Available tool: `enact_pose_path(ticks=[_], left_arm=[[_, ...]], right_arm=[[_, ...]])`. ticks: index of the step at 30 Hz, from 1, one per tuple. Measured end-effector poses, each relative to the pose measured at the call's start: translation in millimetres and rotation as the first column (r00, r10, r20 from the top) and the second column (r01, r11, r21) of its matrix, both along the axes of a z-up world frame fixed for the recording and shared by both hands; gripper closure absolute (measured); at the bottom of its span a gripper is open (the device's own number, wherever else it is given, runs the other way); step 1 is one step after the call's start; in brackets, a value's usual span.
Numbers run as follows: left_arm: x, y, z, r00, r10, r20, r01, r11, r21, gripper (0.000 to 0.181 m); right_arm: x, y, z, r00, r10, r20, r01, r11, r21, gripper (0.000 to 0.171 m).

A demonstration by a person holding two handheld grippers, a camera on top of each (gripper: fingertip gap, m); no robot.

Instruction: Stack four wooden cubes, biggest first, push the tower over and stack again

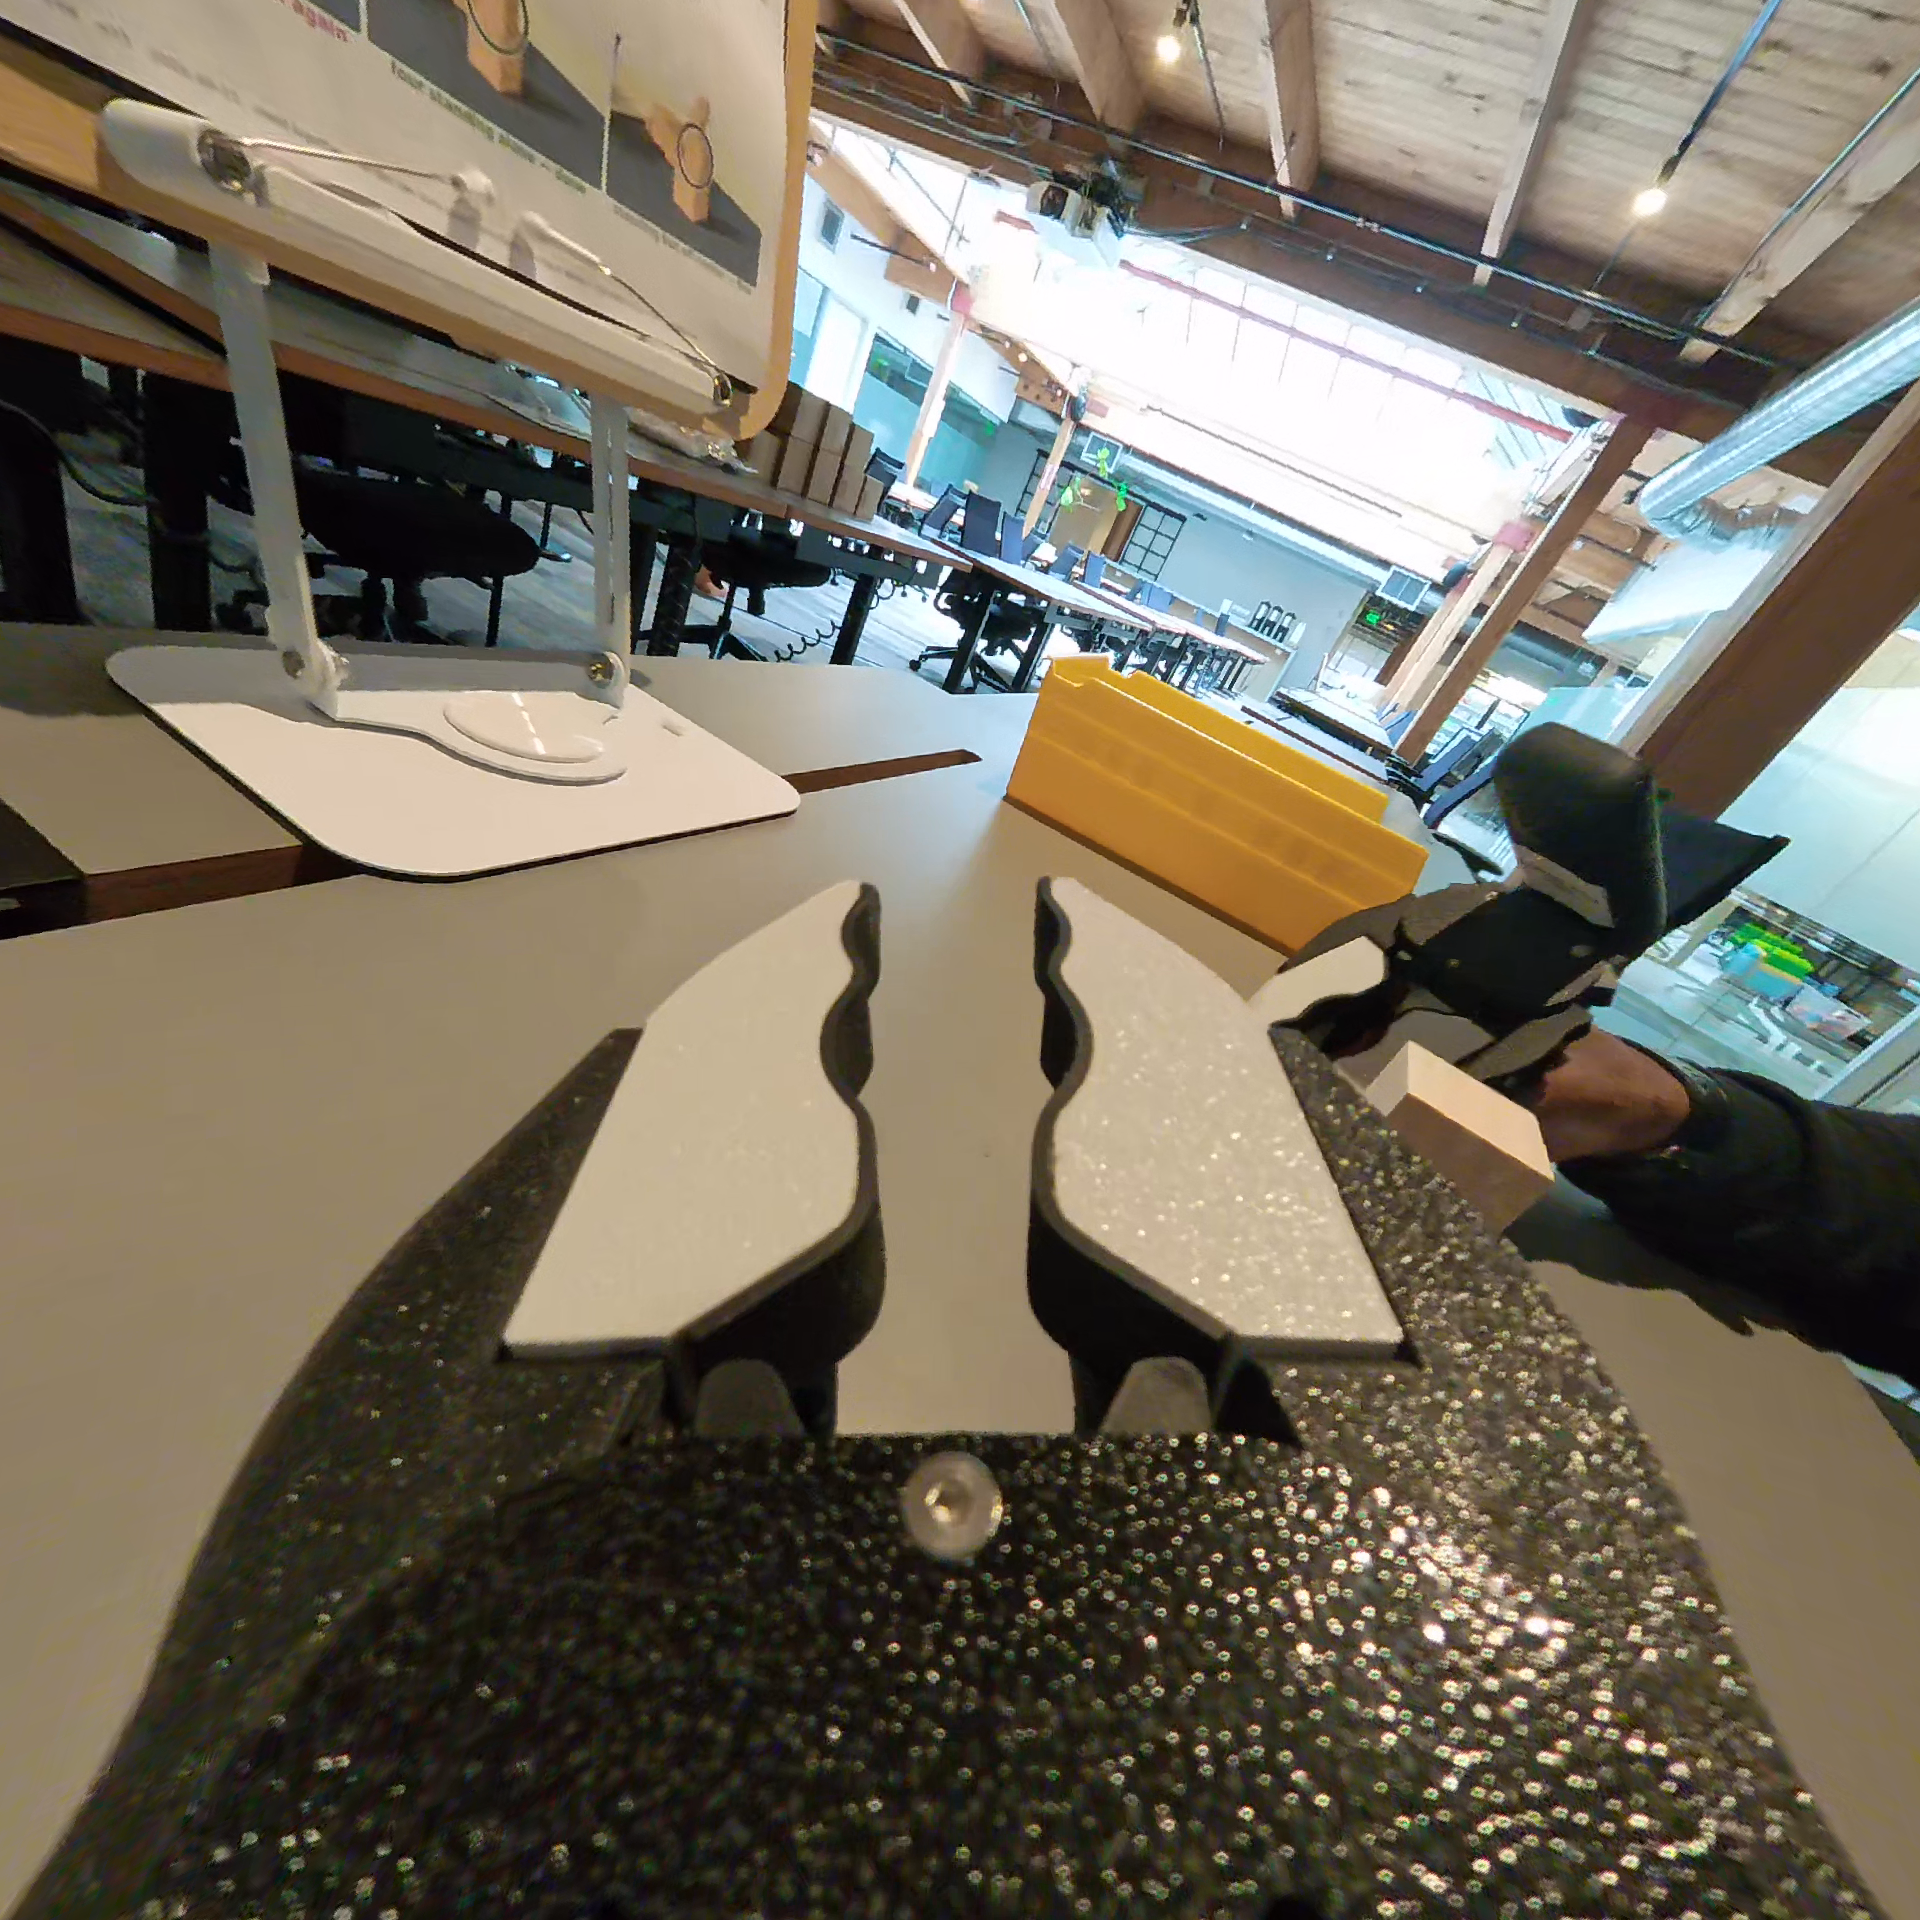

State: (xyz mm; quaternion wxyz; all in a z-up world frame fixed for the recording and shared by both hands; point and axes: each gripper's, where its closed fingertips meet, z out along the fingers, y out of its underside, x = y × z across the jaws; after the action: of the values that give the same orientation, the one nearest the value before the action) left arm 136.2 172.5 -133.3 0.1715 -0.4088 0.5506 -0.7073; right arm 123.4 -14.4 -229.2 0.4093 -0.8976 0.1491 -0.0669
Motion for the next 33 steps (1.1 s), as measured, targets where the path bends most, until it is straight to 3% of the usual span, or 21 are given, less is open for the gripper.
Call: enact_pose_path(ticks=[5,11,17,23,27,30,33], left_arm=[[-2.6,-1.3,1.9,1.000,-0.003,0.021,0.003,1.000,0.008,0.156],[-5.1,-0.5,4.8,0.999,-0.004,0.042,0.004,1.000,-0.003,0.156],[-4.2,-1.3,3.5,1.000,-0.014,0.028,0.014,1.000,-0.006,0.156],[-7.5,1.3,7.5,0.998,-0.004,0.058,0.005,1.000,-0.021,0.156],[-7.5,2.9,8.0,0.998,-0.004,0.057,0.006,0.999,-0.036,0.156],[-4.0,0.3,3.9,0.999,-0.033,0.017,0.034,0.998,-0.044,0.156],[-1.6,-0.9,3.0,0.999,-0.052,0.003,0.052,0.997,-0.062,0.156]], right_arm=[[2.1,1.2,5.0,1.000,-0.004,0.024,0.004,0.999,0.032,0.145],[-3.7,1.9,31.6,0.985,0.135,0.108,-0.151,0.976,0.159,0.145],[-24.0,12.2,98.6,0.932,0.316,0.177,-0.361,0.856,0.369,0.145],[-49.7,53.7,153.7,0.830,0.521,0.201,-0.558,0.753,0.349,0.145],[-73.2,70.7,133.9,0.808,0.574,0.130,-0.585,0.755,0.296,0.145],[-81.0,63.3,117.3,0.785,0.609,0.112,-0.618,0.758,0.208,0.145],[-84.4,50.6,118.9,0.765,0.637,0.092,-0.640,0.736,0.221,0.145]])
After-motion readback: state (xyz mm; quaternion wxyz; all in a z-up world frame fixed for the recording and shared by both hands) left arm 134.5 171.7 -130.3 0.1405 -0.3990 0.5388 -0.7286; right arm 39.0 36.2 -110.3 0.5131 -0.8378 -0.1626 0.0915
